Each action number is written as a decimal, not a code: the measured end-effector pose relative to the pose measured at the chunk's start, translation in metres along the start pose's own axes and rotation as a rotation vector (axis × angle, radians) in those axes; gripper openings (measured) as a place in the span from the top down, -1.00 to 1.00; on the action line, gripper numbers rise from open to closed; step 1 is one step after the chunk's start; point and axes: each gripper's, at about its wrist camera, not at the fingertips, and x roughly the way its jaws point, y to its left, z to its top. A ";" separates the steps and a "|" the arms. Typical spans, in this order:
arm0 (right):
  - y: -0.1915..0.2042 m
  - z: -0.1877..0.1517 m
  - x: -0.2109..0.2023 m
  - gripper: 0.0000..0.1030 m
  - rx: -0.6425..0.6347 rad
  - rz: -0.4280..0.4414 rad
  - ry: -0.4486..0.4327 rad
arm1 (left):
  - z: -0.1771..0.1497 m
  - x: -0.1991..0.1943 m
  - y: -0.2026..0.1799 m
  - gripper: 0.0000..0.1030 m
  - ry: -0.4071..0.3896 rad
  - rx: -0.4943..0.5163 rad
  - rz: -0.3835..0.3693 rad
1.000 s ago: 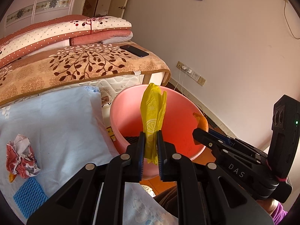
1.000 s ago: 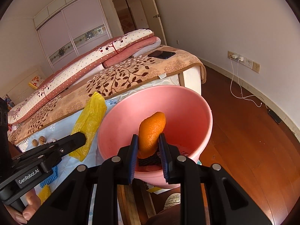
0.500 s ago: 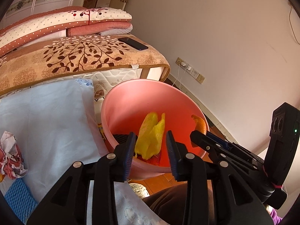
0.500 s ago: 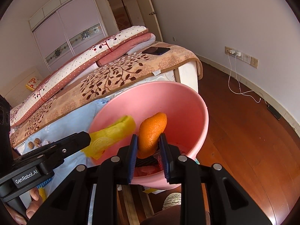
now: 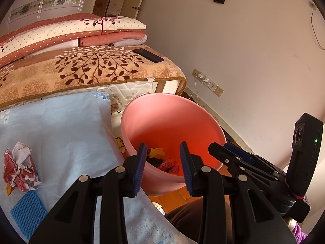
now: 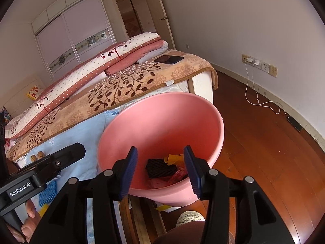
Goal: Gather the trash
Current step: 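Open both tools to drop the yellow bag and orange item into the bucket, then move both open tools back over the foam nets on the sheet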
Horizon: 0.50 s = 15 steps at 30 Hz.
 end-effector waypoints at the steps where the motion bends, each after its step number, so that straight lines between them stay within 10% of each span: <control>1: 0.002 0.000 -0.003 0.09 -0.004 0.004 -0.002 | 0.000 -0.003 0.000 0.34 -0.005 0.001 0.001; 15: 0.049 -0.024 -0.042 0.06 -0.083 0.107 0.014 | -0.020 -0.059 0.012 0.34 -0.052 0.034 0.031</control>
